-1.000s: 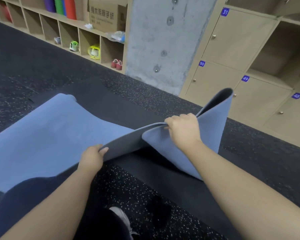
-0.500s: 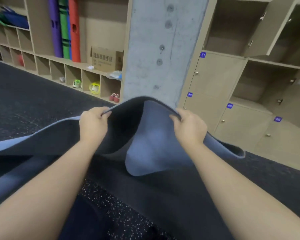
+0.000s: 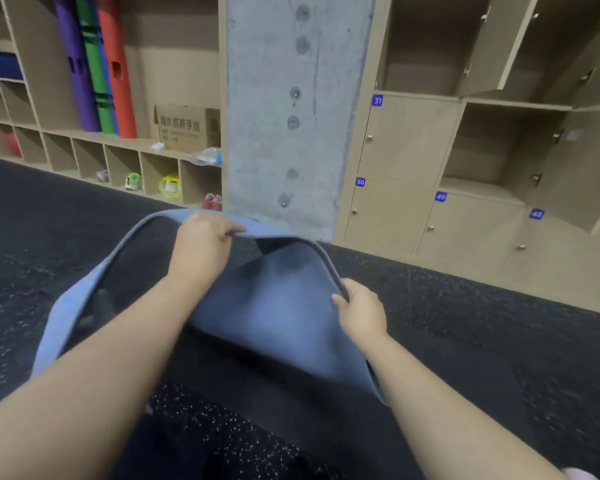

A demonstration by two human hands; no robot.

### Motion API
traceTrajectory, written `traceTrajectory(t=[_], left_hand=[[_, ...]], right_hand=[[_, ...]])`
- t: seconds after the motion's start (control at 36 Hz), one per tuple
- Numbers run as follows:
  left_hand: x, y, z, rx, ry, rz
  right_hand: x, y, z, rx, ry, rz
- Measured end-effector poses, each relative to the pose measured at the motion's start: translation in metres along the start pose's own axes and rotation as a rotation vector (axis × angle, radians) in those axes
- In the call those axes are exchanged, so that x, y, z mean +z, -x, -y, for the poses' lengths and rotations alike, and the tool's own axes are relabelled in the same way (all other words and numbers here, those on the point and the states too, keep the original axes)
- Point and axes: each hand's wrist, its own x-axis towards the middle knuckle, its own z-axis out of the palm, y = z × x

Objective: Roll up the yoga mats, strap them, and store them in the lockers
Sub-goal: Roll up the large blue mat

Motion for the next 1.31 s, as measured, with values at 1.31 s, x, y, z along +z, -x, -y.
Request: traceTrajectory(t=[1.31], left_hand=[[0.130, 0.104, 0.019, -0.105, -0.518, 0.970]], right_hand=[[0.019, -0.022, -0.154, 0.135, 0.285, 0.216]])
